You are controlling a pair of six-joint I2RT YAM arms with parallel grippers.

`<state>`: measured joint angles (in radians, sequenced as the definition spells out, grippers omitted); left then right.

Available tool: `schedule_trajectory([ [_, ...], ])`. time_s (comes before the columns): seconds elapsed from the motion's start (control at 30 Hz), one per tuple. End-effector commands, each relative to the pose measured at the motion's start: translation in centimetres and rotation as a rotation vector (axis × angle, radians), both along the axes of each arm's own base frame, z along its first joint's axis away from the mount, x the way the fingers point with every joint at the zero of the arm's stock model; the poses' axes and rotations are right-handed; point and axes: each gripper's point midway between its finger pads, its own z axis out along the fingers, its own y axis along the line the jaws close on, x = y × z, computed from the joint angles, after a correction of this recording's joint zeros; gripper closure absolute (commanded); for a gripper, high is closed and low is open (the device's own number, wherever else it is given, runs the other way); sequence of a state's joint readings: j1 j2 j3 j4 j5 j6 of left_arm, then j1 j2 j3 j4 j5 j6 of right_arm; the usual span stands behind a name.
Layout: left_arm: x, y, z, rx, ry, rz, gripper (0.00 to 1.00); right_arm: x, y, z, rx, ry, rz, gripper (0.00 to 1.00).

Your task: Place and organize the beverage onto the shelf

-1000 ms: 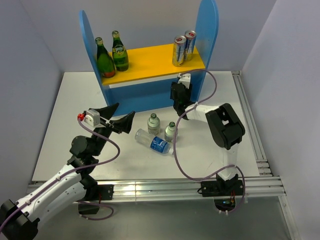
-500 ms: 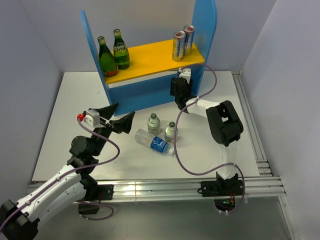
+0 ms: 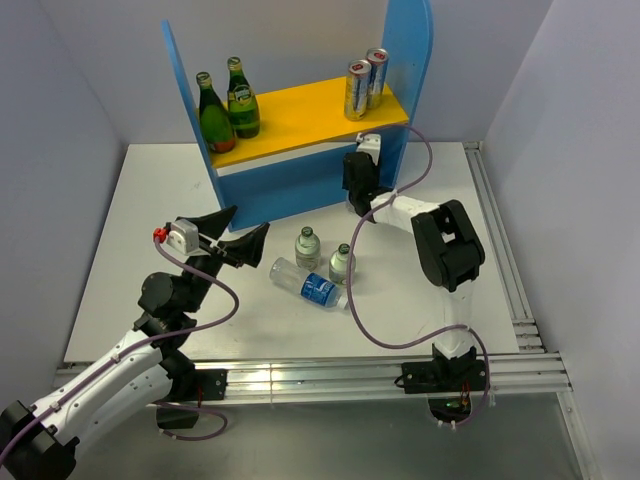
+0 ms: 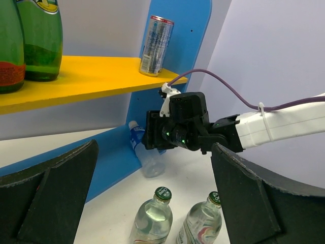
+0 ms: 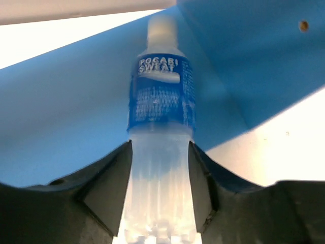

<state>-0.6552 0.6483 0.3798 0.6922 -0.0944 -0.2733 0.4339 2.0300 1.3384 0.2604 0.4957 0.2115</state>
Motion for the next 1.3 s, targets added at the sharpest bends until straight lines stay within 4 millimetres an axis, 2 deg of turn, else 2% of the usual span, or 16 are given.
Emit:
schedule_trajectory([
  [0.0, -0.4, 0.2, 0.9, -0.003, -0.043, 0.006, 0.01, 2.8, 1.0, 4.9, 0.030, -0.107, 0.003, 0.43],
  [0.1, -0.3, 0.3, 0.9, -0.004, -0.044, 0.007, 0.01, 2.8, 0.7, 4.7, 0.025, -0.091, -0.016, 0.33],
  [0.13, -0.4, 0.2, 0.9, -0.005, -0.045, 0.004, 0.01, 2.8, 0.8, 4.6, 0.028, -0.088, -0.014, 0.27],
  [0.23, -0.3, 0.1, 0.7, 0.000, -0.038, 0.000, 0.01, 3.3, 0.7, 3.9, 0.041, -0.049, -0.017, 0.20],
  [0.33, -0.2, 0.0, 0.7, 0.008, -0.034, 0.000, 0.01, 4.1, 0.2, 2.4, 0.045, 0.052, -0.043, 0.19],
  [0.47, -0.3, 0.2, 0.8, 0.006, -0.040, 0.006, 0.01, 3.0, -0.1, 0.1, 0.074, 0.151, -0.057, 0.19],
  [0.77, -0.3, -0.2, 0.7, 0.010, -0.038, -0.012, 0.01, 0.6, -1.8, 0.0, 0.087, 0.171, -0.151, 0.19],
  [0.97, -0.1, -0.3, 0.5, 0.013, -0.034, -0.008, 0.02, -1.2, -2.7, 1.2, 0.082, 0.148, -0.183, 0.20],
  [1.0, -0.1, -0.3, 0.5, 0.012, -0.032, -0.011, 0.02, -1.5, -2.8, 2.8, 0.090, 0.116, -0.187, 0.20],
  [1.07, -0.1, -0.5, 0.3, 0.014, -0.029, -0.014, 0.02, -2.5, -3.0, 4.3, 0.084, 0.082, -0.185, 0.19],
  [1.27, 0.0, -0.7, 0.2, 0.016, -0.026, -0.024, 0.02, -4.9, -4.3, 8.1, 0.074, 0.024, -0.211, 0.18],
])
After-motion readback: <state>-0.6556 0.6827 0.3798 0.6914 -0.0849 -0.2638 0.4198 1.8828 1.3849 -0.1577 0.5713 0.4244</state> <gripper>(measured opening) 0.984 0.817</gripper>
